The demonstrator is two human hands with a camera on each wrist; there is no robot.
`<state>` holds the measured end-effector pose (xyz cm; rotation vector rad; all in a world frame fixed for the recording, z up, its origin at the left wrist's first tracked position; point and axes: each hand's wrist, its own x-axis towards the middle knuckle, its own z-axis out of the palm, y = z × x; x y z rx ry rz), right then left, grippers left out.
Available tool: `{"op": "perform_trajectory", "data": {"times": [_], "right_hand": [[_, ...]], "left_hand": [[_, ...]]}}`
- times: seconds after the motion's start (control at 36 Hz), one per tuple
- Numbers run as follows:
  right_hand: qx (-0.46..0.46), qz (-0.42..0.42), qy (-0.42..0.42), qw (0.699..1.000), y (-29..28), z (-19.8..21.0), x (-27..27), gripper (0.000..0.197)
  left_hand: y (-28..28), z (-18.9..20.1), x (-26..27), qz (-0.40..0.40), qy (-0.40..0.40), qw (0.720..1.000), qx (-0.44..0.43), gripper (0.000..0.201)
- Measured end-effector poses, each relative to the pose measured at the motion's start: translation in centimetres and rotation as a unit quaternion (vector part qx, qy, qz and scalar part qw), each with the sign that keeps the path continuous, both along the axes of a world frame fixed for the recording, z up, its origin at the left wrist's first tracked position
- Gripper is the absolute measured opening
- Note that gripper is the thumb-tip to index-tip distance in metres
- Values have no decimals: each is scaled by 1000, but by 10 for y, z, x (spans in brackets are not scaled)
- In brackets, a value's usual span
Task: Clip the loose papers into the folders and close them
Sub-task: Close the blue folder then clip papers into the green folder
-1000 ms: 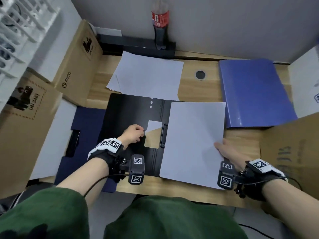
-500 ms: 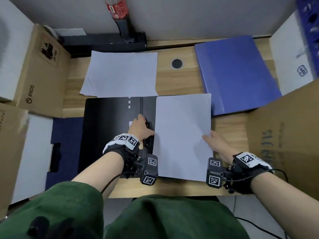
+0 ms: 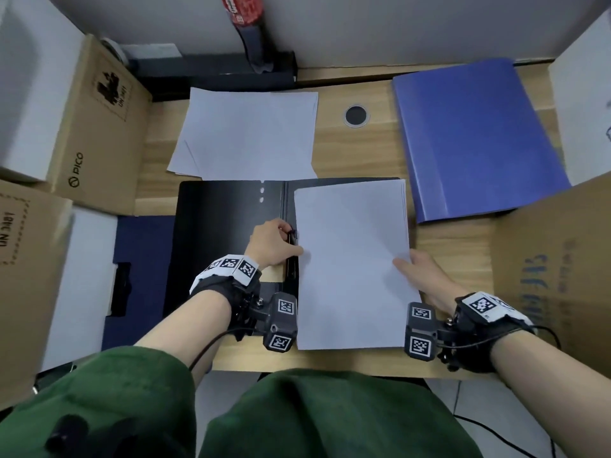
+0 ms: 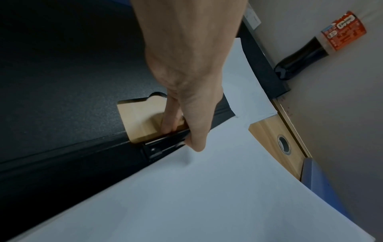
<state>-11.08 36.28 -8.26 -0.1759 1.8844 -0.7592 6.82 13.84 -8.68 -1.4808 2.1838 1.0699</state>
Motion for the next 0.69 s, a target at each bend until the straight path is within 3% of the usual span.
{"op": "perform_trajectory", "data": {"times": [0.14, 0.42, 0.69], "right_hand": [[-26, -11, 12, 1000, -6, 2, 4, 16], [-9, 4, 42, 999, -16, -3, 9, 29], [-15, -12, 42, 999, -17, -2, 17, 32]], "left_hand": [[-1, 4, -1, 54, 34, 997, 40, 46], [-3, -2, -2, 72, 55, 994, 54, 45], [5, -12, -7, 32, -7, 999, -25, 50]]}}
